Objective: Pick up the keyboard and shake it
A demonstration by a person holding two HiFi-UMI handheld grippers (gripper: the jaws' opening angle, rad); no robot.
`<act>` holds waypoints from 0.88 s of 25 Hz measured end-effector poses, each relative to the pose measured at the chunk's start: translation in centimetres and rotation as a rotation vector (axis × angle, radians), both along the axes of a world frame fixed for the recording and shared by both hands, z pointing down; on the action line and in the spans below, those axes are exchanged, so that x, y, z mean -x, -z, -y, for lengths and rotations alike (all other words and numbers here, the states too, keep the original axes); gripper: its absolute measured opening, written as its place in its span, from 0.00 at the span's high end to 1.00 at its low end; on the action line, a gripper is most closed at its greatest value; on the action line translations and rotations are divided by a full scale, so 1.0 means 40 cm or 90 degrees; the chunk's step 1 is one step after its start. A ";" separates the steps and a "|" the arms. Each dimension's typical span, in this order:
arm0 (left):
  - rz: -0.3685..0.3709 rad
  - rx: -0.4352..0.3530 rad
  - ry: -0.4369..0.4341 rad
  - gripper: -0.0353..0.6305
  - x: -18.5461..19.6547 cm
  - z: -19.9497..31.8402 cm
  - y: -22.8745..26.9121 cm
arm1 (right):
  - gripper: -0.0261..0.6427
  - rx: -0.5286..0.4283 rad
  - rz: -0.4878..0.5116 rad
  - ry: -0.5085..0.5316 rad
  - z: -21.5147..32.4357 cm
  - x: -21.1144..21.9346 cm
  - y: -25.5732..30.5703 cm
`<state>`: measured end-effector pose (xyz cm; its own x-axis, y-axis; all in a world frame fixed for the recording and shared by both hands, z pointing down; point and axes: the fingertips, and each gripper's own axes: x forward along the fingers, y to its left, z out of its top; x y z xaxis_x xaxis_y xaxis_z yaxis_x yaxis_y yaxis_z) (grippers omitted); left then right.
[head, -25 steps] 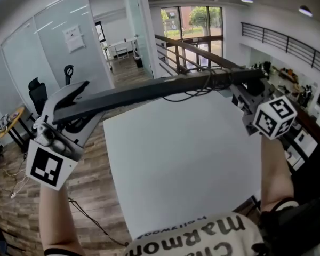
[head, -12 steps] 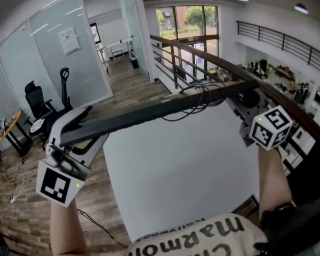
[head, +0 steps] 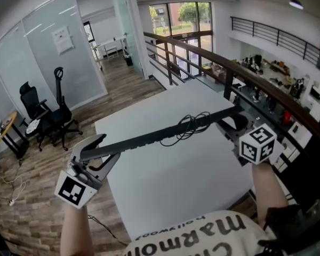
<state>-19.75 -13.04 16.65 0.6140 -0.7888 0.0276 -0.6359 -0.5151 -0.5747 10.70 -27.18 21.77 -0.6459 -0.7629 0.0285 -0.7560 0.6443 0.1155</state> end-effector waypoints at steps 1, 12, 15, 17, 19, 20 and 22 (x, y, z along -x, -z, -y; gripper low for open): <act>-0.002 0.010 -0.001 0.62 -0.001 0.002 -0.004 | 0.63 0.018 -0.002 -0.003 -0.001 -0.002 -0.011; -0.015 0.061 -0.016 0.62 -0.012 -0.063 -0.078 | 0.63 0.086 -0.001 -0.033 -0.100 -0.024 -0.114; -0.018 0.082 -0.023 0.61 -0.016 -0.110 -0.138 | 0.63 0.106 -0.004 -0.044 -0.161 -0.032 -0.179; -0.022 0.097 -0.029 0.61 -0.013 -0.135 -0.179 | 0.63 0.125 -0.008 -0.049 -0.194 -0.031 -0.224; -0.024 0.110 -0.034 0.61 -0.004 -0.153 -0.211 | 0.63 0.142 -0.011 -0.053 -0.219 -0.023 -0.262; -0.024 0.114 -0.036 0.62 0.001 -0.159 -0.222 | 0.63 0.149 -0.011 -0.055 -0.228 -0.018 -0.278; -0.024 0.120 -0.041 0.61 0.007 -0.172 -0.247 | 0.63 0.166 -0.012 -0.060 -0.247 -0.011 -0.312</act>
<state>-20.05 -6.15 26.53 0.6659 -0.7312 0.1479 -0.6177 -0.6516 -0.4404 11.15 -17.29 34.23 -0.5703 -0.7846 0.2431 -0.8131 0.5813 -0.0311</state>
